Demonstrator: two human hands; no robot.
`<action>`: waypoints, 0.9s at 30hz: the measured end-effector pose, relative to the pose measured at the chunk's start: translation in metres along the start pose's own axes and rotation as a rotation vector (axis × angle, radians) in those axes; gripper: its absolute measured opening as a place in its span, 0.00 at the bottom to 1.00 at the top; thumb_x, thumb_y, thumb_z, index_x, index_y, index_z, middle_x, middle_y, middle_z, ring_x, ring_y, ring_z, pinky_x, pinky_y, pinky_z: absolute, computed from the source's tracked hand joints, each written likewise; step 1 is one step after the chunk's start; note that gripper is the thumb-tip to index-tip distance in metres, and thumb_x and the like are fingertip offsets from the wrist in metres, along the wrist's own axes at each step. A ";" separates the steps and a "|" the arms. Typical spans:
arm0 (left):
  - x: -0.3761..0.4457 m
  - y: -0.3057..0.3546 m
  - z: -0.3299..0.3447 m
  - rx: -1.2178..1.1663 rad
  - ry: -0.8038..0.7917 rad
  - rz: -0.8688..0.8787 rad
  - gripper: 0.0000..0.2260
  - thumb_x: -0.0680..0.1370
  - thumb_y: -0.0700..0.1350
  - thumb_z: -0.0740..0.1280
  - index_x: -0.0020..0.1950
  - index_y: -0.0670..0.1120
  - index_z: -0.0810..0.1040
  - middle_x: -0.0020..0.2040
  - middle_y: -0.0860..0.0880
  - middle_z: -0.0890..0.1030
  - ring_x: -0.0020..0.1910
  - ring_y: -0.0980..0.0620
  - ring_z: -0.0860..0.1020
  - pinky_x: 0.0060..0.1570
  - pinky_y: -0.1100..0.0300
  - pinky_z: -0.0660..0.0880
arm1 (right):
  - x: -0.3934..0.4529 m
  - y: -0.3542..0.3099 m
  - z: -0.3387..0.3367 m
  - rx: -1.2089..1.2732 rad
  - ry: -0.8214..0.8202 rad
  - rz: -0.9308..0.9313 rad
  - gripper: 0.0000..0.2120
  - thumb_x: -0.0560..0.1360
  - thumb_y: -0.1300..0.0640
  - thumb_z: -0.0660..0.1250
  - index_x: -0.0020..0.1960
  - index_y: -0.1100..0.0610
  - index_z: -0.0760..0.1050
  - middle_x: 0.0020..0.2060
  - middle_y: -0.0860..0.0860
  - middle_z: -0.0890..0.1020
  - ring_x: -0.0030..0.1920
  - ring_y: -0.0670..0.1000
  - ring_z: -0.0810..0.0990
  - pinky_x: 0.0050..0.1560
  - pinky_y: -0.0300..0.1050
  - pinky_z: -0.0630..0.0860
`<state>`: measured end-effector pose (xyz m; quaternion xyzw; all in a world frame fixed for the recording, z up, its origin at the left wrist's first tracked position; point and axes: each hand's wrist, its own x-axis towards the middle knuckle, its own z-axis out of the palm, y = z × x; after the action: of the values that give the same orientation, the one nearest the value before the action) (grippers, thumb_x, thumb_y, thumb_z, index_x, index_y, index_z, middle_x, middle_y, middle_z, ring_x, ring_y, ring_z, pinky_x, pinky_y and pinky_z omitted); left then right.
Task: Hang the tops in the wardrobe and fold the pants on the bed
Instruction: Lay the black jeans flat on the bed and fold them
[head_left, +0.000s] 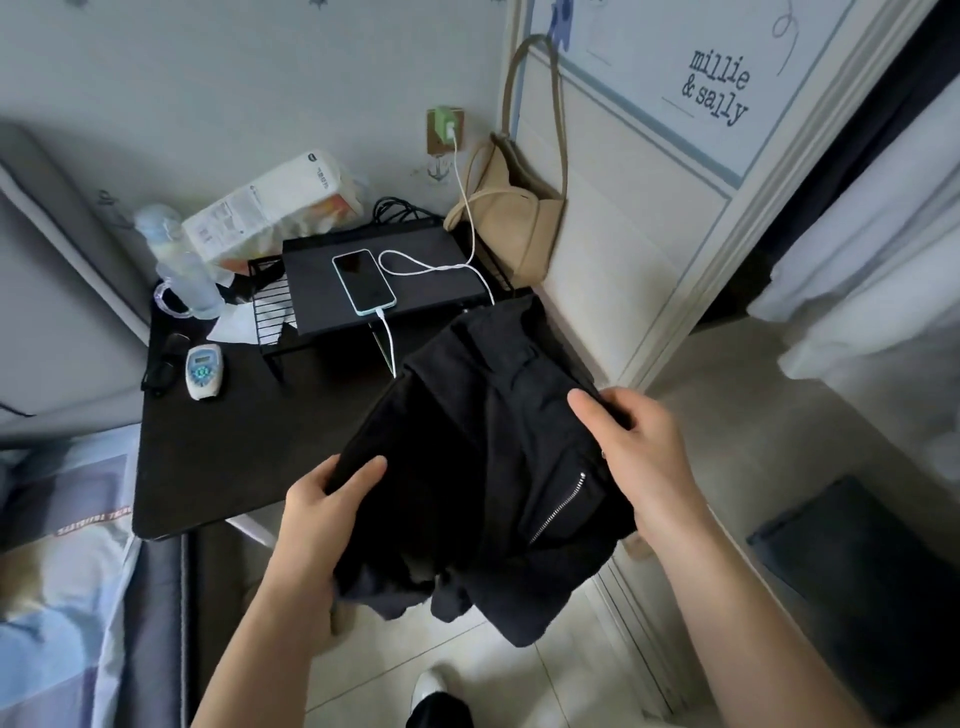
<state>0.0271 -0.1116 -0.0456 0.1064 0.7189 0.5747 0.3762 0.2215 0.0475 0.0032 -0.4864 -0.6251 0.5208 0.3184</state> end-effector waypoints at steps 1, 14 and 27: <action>-0.011 0.001 0.002 0.038 0.007 0.047 0.04 0.75 0.47 0.72 0.45 0.48 0.83 0.42 0.43 0.85 0.44 0.43 0.84 0.51 0.44 0.80 | -0.006 0.000 -0.004 -0.005 -0.038 -0.013 0.14 0.74 0.49 0.69 0.40 0.60 0.76 0.34 0.59 0.76 0.35 0.53 0.73 0.39 0.46 0.71; -0.178 -0.039 0.006 0.043 0.293 0.219 0.04 0.75 0.38 0.72 0.43 0.43 0.78 0.34 0.47 0.83 0.33 0.52 0.80 0.35 0.61 0.75 | -0.080 0.006 -0.058 0.133 -0.644 -0.158 0.17 0.75 0.47 0.68 0.46 0.62 0.75 0.37 0.55 0.72 0.39 0.51 0.69 0.38 0.45 0.65; -0.348 -0.110 -0.109 -0.013 0.292 -0.006 0.47 0.53 0.61 0.83 0.67 0.70 0.65 0.58 0.59 0.82 0.56 0.55 0.82 0.51 0.60 0.80 | -0.175 -0.064 0.020 0.077 -1.606 -0.206 0.07 0.74 0.56 0.67 0.47 0.58 0.82 0.40 0.53 0.83 0.42 0.49 0.82 0.44 0.39 0.77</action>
<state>0.2275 -0.4312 0.0070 0.0171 0.7625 0.5877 0.2700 0.2420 -0.1227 0.0789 0.1073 -0.6863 0.7002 -0.1647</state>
